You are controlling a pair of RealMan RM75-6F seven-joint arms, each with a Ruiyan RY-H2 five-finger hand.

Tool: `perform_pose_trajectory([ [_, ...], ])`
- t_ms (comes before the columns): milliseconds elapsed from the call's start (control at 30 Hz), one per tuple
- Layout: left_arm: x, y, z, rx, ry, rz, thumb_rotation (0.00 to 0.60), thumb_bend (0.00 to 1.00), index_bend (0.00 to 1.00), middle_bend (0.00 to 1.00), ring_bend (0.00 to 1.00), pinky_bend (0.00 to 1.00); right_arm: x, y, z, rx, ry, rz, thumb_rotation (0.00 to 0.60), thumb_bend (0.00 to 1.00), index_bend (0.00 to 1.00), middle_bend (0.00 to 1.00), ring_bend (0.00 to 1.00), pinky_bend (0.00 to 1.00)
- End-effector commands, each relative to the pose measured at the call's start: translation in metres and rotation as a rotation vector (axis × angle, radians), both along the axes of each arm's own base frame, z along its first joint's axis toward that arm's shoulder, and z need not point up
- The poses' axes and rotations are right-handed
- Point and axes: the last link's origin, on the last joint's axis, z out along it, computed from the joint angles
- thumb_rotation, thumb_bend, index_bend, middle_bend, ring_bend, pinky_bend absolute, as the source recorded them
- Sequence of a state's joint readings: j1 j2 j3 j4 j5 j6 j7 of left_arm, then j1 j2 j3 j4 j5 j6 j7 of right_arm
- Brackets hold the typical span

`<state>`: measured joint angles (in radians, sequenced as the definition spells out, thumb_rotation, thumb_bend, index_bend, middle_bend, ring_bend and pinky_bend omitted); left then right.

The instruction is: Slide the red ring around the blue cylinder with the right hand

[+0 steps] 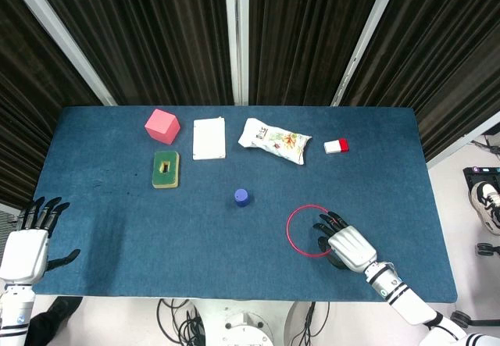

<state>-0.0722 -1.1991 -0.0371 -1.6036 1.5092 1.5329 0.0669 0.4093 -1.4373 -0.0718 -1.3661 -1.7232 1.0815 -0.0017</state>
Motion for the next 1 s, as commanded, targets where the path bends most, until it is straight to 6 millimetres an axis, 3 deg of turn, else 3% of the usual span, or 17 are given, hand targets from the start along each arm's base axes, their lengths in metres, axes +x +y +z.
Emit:
perform_pose_trajectory([
  [33, 0.000, 0.000, 0.000, 0.001, -0.001, 0.000, 0.600, 0.00, 0.16, 0.09, 0.00, 0.00, 0.000, 0.000, -0.001, -0.002, -0.007, -0.002, 0.600, 0.32, 0.56, 0.19, 0.00, 0.00],
  [333, -0.001, -0.001, 0.000, -0.001, -0.001, -0.002, 0.600, 0.00, 0.16, 0.09, 0.00, 0.00, -0.001, 0.001, -0.001, -0.008, -0.021, -0.014, 0.600, 0.35, 0.67, 0.25, 0.00, 0.00],
  [600, 0.001, 0.000, 0.000, -0.004, 0.002, -0.009, 0.600, 0.00, 0.16, 0.09, 0.00, 0.00, 0.014, -0.009, 0.017, -0.024, -0.069, -0.017, 0.600, 0.35, 0.68, 0.26, 0.00, 0.00],
  [733, 0.004, 0.001, 0.001, -0.006, 0.005, -0.018, 0.600, 0.00, 0.16, 0.09, 0.00, 0.00, 0.040, -0.033, 0.030, 0.012, -0.077, 0.005, 0.600, 0.35, 0.68, 0.26, 0.00, 0.00],
  [1000, 0.006, -0.002, 0.001, -0.004, 0.009, -0.017, 0.600, 0.00, 0.16, 0.09, 0.00, 0.00, 0.118, -0.093, 0.038, 0.131, -0.011, 0.050, 0.600, 0.36, 0.67, 0.25, 0.00, 0.00],
])
